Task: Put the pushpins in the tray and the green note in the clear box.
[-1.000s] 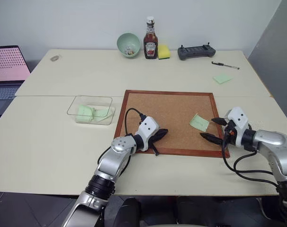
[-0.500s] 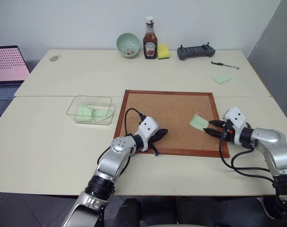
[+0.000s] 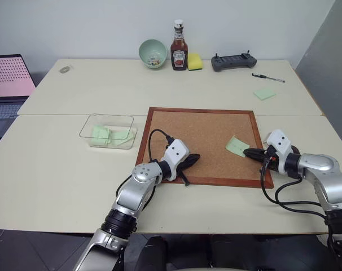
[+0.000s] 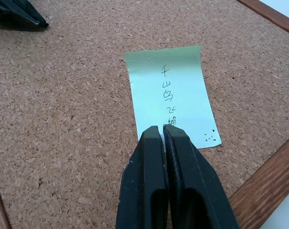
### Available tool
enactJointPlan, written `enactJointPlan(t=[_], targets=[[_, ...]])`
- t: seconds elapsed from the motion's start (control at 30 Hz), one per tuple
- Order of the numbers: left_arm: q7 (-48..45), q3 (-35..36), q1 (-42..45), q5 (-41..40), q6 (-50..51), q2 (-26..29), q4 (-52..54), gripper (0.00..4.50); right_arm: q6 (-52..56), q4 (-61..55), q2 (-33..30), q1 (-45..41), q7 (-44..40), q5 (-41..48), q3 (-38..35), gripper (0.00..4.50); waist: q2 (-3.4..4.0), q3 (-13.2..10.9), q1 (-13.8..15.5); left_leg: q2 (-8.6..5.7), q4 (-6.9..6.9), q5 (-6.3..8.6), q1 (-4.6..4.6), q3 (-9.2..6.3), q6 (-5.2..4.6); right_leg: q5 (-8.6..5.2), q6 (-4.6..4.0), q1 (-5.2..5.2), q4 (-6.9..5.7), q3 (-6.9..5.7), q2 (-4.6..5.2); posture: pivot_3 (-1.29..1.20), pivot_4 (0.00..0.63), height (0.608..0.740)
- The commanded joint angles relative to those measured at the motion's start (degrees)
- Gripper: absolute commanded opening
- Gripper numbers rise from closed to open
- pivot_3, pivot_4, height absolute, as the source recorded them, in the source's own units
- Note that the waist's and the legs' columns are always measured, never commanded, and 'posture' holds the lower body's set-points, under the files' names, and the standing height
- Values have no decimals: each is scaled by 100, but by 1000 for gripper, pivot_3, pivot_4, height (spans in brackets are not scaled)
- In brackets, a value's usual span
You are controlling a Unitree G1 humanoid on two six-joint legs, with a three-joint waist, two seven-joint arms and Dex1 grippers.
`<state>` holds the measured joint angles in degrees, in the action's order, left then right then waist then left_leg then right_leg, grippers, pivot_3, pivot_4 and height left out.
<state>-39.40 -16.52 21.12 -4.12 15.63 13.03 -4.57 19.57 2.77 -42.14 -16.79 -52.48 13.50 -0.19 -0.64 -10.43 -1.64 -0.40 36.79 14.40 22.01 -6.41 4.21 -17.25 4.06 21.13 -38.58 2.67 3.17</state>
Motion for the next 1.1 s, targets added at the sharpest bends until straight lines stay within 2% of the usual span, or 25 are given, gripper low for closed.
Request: enactJointPlan(t=[0.03,0.47,0.63,0.67,0.73,1.1], targets=[[-18,-120,-125,47,82,-12,-87,0,12,-396,-79,-27,-62,193,-255,20,0,0,0,0,0,0,0,0,0,0,0,0,0,0,0,0,150,740],[9,-95,-106,23,49,-59,-104,0,303,-797,-113,-33,-71,470,-455,20,0,0,-1,1,0,0,-1,0,0,0,0,0,0,0,0,0,150,740],[102,263,-28,-314,248,-211,70,0,260,-772,-21,-55,-36,446,-400,20,-1,-1,2,0,0,0,0,0,0,0,0,0,0,0,0,0,150,740],[49,334,-25,-445,356,-233,150,371,253,-766,-9,-61,-33,441,-393,0,-2,-1,2,0,0,0,0,0,0,0,0,0,0,-1,0,0,150,740],[-74,435,-15,-716,612,-252,355,550,243,-756,15,-73,-31,432,-379,0,-4,-2,0,0,0,0,1,0,0,0,0,0,0,-1,0,0,150,740],[-139,946,442,-1937,1897,-606,724,2540,222,-761,118,-142,-13,391,-316,0,-9,-6,-3,1,1,0,13,-1,0,0,0,14,-2,-2,-1,0,150,740]])
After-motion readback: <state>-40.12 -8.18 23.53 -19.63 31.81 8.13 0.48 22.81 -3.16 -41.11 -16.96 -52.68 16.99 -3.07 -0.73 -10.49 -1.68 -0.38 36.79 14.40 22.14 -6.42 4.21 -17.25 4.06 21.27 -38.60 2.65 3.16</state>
